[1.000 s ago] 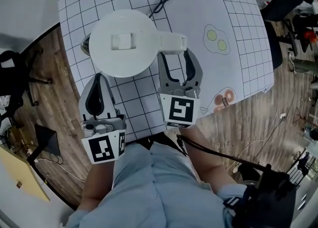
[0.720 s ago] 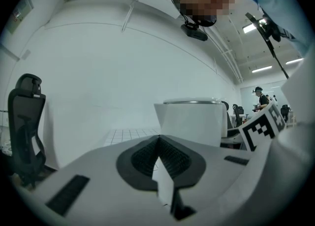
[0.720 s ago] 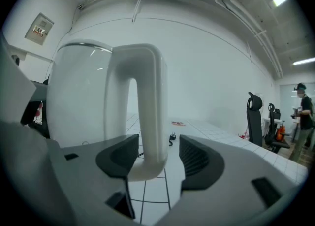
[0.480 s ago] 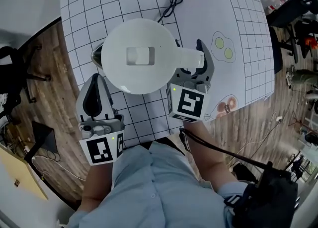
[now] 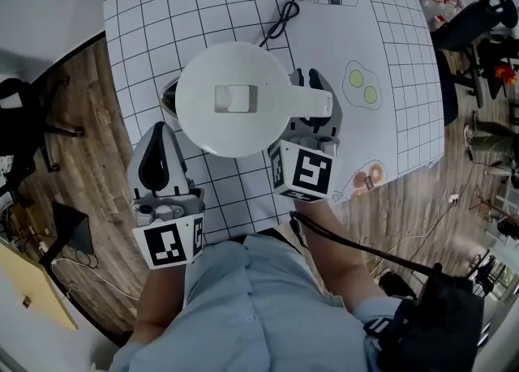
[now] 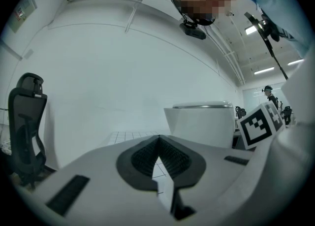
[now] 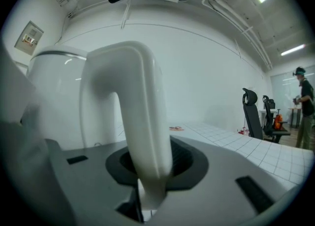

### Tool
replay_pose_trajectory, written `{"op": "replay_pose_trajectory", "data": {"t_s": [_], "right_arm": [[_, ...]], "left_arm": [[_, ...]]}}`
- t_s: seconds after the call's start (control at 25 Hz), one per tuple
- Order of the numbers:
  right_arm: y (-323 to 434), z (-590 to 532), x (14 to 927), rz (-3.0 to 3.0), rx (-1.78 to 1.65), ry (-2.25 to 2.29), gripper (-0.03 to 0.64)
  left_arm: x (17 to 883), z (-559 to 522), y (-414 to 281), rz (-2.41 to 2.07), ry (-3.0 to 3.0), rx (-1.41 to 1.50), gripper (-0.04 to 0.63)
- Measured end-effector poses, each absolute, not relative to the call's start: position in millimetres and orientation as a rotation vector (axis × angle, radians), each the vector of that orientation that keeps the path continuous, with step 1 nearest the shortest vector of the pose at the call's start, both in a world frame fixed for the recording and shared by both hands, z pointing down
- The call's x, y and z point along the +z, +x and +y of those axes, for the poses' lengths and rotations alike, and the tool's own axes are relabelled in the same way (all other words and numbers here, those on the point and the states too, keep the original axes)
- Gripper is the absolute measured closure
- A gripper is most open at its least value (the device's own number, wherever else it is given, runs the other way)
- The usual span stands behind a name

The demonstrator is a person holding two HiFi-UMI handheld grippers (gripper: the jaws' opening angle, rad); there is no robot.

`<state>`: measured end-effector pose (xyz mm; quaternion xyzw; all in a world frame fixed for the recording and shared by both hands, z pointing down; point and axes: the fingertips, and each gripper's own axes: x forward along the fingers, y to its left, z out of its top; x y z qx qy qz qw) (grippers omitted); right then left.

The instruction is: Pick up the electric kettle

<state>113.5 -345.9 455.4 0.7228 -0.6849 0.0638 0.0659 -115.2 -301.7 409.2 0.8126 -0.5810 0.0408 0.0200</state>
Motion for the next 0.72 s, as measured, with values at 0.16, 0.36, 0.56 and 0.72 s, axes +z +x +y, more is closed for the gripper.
{"op": "replay_pose_trajectory", "data": {"t_s": [0.16, 0.36, 0.56, 0.72], "right_arm": [[121, -353, 455, -2.060, 0.258, 2.229, 0.537], [138, -358, 437, -2.060, 0.289, 2.314, 0.535], [167, -358, 405, -2.049, 0.252, 2.397, 0.535], [201, -345, 387, -1.995, 0.205, 2.467, 0.535]], "left_arm": [[404, -301, -117, -1.824, 2.523, 0.127, 0.595], [399, -297, -119, -1.854, 2.510, 0.111, 0.595], [389, -292, -113, -1.855, 2.513, 0.088, 0.595], [383, -291, -95, -1.820, 2.543, 0.065, 0.595]]}}
